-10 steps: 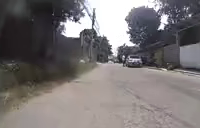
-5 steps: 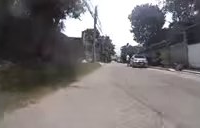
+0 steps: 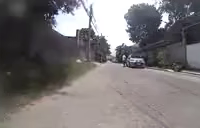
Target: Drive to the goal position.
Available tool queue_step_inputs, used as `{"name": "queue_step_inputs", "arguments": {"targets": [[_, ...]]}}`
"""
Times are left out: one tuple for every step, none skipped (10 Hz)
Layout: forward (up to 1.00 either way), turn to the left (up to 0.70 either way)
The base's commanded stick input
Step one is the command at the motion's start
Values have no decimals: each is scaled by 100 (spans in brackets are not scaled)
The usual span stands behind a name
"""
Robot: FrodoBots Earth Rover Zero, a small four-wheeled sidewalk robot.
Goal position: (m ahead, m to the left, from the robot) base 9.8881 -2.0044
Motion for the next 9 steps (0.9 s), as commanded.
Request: {"name": "queue_step_inputs", "arguments": {"targets": [[100,-2],[100,-2],[100,-2],[100,-2],[100,-2],[100,-2],[100,-2],[100,-2],[100,-2]]}}
